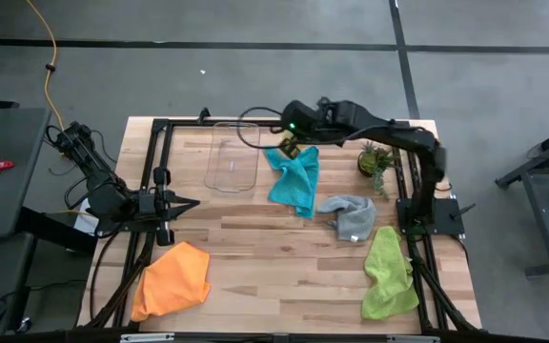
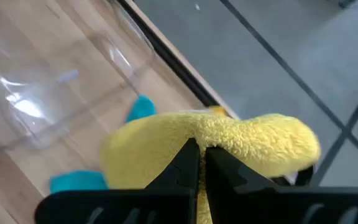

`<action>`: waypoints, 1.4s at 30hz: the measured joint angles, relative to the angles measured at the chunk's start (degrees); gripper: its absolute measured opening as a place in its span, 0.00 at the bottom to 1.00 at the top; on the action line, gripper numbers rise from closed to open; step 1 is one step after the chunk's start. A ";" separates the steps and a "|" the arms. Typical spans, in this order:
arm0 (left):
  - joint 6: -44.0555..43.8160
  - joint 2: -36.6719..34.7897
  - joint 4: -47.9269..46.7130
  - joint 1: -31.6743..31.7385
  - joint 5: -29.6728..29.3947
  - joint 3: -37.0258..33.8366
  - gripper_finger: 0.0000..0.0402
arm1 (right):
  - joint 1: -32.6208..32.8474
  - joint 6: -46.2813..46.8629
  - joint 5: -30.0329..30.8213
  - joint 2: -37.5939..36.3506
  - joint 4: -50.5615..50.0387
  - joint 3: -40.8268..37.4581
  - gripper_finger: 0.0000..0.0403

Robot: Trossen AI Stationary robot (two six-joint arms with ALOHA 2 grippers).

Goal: Fold microfiber towels
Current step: Move the folded yellow microfiber cloth to the top middle of the table

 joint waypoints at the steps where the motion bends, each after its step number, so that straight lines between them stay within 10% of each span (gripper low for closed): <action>1: -0.23 0.02 -0.02 0.00 0.00 0.00 0.00 | 0.06 0.44 -0.04 -2.23 1.97 -4.31 0.00; 16: 1.73 0.02 2.78 0.15 -0.22 0.02 0.00 | -0.33 10.82 -3.28 -34.01 18.11 -49.76 0.00; 42: 1.23 0.68 3.13 0.20 -0.22 0.02 0.00 | -0.35 11.70 -7.24 -33.19 20.11 -53.20 0.00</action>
